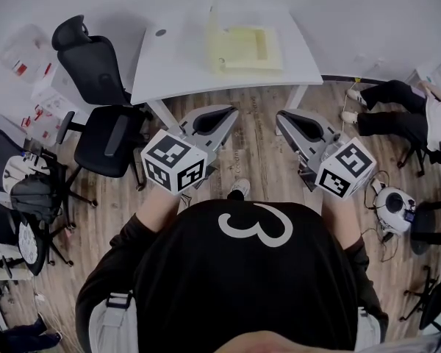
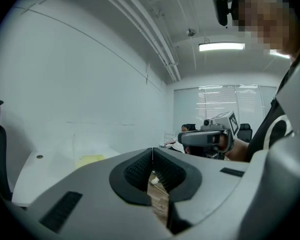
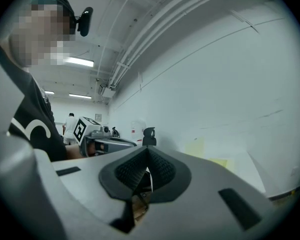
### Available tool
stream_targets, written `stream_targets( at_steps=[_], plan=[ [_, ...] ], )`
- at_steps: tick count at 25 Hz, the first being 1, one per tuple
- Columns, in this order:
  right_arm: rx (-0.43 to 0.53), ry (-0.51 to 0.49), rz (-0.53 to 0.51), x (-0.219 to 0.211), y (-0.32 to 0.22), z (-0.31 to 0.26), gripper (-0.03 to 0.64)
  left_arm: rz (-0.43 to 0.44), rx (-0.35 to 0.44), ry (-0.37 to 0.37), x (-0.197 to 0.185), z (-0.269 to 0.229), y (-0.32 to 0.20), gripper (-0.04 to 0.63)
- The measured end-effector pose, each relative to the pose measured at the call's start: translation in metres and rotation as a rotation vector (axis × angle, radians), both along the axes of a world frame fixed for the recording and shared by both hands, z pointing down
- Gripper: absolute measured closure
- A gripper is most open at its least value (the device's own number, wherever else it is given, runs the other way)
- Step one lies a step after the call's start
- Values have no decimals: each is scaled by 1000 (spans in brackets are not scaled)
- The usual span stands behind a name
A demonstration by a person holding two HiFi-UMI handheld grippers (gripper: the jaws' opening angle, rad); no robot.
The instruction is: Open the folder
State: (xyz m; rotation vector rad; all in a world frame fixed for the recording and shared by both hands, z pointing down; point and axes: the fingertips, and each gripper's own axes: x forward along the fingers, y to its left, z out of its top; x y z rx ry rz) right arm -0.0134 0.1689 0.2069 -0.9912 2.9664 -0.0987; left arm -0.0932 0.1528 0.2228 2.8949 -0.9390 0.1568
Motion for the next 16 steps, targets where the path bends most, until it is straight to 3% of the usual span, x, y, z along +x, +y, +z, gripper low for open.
stream_targets(
  at_steps=[16],
  plan=[
    [28, -2, -7, 1, 18, -14, 594, 17, 28, 16, 6, -16, 16, 577]
  ],
)
